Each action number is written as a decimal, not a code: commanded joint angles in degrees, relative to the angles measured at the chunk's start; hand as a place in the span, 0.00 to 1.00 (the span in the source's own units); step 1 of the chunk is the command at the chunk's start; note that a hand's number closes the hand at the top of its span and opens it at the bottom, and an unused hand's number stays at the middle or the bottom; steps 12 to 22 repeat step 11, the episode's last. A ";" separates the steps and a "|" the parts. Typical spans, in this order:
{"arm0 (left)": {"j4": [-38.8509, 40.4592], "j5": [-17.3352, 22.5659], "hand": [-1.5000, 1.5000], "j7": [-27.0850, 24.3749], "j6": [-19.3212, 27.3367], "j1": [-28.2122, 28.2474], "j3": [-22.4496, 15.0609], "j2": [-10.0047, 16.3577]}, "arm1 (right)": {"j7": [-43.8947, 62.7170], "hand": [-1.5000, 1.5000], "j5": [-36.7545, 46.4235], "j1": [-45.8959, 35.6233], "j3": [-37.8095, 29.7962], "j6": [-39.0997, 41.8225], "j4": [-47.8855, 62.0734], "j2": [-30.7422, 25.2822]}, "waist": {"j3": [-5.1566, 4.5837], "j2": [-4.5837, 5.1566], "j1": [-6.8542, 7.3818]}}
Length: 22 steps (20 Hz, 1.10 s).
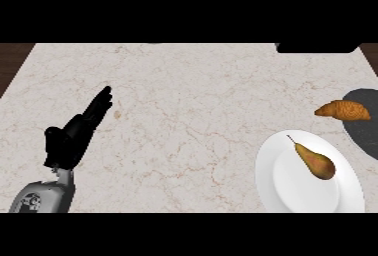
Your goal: Pick the croissant from the plate and place it in the pan
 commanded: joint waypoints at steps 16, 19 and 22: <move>-1.51 -0.84 0.50 0.19 0.37 1.71 -0.83 -0.59 | -14.93 0.00 -3.26 11.59 0.54 10.25 -4.67 2.51 | 0.01 -0.43 -0.56; -1.51 -0.84 0.50 0.19 0.37 1.71 -0.83 -0.59 | -14.93 0.00 -3.26 11.59 0.54 10.25 -4.67 2.51 | 0.01 -0.43 -0.56; -1.51 -0.84 0.50 0.19 0.37 1.71 -0.83 -0.59 | -14.93 0.00 -3.26 11.59 0.54 10.25 -4.67 2.51 | 0.01 -0.43 -0.56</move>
